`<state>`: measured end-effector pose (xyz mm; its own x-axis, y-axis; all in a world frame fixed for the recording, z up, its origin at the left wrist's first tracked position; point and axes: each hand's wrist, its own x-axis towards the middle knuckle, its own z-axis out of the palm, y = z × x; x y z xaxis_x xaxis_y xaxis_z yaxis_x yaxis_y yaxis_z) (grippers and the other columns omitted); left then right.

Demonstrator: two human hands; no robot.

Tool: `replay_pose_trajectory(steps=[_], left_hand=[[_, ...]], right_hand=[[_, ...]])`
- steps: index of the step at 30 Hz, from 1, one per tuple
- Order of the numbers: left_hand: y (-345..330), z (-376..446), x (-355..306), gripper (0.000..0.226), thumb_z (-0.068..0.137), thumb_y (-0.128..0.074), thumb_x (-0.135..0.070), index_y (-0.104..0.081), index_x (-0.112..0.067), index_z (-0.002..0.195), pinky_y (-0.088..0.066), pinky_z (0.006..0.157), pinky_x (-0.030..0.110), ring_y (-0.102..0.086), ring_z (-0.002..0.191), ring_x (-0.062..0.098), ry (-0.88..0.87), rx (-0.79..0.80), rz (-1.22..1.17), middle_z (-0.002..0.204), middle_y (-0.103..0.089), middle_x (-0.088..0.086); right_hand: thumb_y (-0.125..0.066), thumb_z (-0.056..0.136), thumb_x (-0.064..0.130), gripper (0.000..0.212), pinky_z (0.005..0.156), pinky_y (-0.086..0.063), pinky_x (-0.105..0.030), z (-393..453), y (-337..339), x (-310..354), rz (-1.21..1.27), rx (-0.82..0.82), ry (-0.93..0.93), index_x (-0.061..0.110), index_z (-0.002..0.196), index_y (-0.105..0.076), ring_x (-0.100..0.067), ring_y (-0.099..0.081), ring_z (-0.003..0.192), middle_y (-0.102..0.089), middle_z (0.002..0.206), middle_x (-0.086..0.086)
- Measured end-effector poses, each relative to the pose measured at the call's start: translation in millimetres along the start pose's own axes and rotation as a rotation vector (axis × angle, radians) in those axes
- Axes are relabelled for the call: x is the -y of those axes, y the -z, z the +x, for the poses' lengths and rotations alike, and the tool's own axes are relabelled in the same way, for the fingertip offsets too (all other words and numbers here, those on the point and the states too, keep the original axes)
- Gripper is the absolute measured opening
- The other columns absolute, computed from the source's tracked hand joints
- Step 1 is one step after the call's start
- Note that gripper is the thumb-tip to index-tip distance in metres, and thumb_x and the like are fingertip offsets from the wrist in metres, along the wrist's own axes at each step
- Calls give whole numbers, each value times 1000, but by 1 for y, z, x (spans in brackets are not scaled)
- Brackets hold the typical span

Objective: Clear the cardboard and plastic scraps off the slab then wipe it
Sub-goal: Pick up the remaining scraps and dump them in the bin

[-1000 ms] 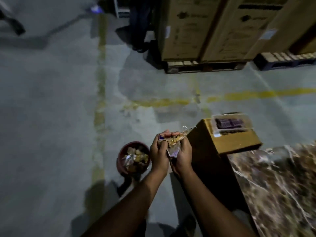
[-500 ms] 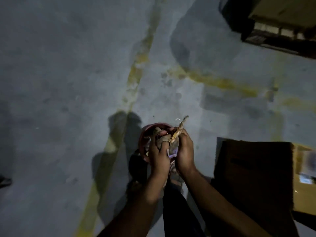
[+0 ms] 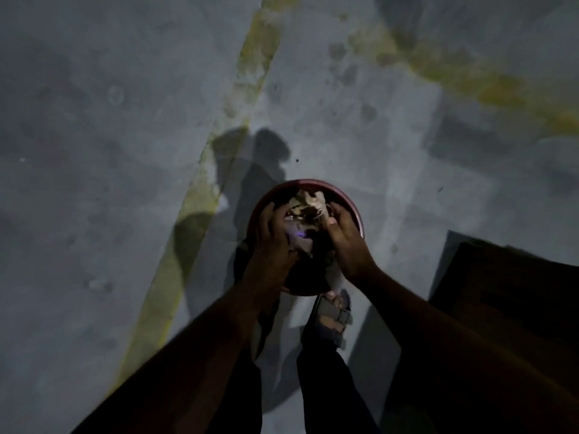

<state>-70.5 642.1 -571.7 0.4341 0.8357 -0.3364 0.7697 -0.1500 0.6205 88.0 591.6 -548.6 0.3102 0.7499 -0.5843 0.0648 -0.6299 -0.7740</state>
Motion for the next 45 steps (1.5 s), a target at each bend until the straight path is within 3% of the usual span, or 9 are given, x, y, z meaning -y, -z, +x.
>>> replay_pose_trajectory(steps=[7,11,17,20,23,29,33,36,45], left_hand=[[17,-22,19,68,80,-43,-19,-31,-15,147,-52,75,52,-51,106,45,57,1,323,130,-46,24],[1,-25,28,79,72,-56,-13,-36,-10,148,-50,99,48,-48,127,43,-32,162,183,148,-36,18],[-35,-4,46,74,87,-42,-48,-44,-9,149,-27,117,60,-32,146,38,-255,324,603,157,-39,16],[-49,6,60,74,93,-43,-51,-35,-11,155,-19,119,63,-19,153,35,-350,303,652,163,-29,14],[-60,13,76,75,94,-41,-48,-27,-10,157,-18,122,56,-19,153,32,-378,351,685,164,-26,13],[-83,37,106,86,78,-78,-44,-44,-10,150,-28,118,50,-39,145,32,-381,375,781,158,-39,13],[-89,50,103,86,99,-49,-47,4,-17,160,2,125,46,6,156,26,-314,553,774,168,7,8],[-74,55,82,85,100,-39,-52,11,-17,159,8,124,45,16,154,23,-246,651,793,167,16,3],[-10,11,29,81,85,-38,-42,-23,-17,160,-10,122,55,-10,155,27,-257,306,664,168,-15,7]], right_hand=[[-42,99,43,56,105,-42,-37,-21,21,-22,-373,-89,40,15,148,-42,-28,-45,130,-46,142,-13],[-57,97,43,68,112,-36,-57,-15,8,-34,-598,94,1,29,155,-24,-35,-27,143,-25,159,-9],[-73,81,59,110,120,-16,-67,28,-5,-65,-1127,380,136,33,161,-2,-45,5,152,10,168,-15],[-61,86,65,103,118,-18,-68,48,2,-77,-1289,396,225,37,160,4,-47,5,152,12,168,-17],[-41,93,69,91,119,-19,-62,62,-1,-89,-1334,408,267,35,160,10,-47,2,152,12,167,-19],[-57,92,61,101,112,-33,-48,87,-22,-102,-1425,415,227,31,160,12,-42,-15,148,-2,167,-15],[-62,90,52,104,116,-29,-47,93,-27,-104,-1477,447,204,29,160,11,-42,-10,149,-5,167,-12],[-59,92,55,97,117,-26,-51,93,-21,-96,-1414,447,215,30,161,5,-44,-7,149,-5,167,-15],[-56,94,59,86,119,-15,-62,40,-3,-34,-1177,312,231,31,161,-9,-46,-2,152,7,168,-15]])
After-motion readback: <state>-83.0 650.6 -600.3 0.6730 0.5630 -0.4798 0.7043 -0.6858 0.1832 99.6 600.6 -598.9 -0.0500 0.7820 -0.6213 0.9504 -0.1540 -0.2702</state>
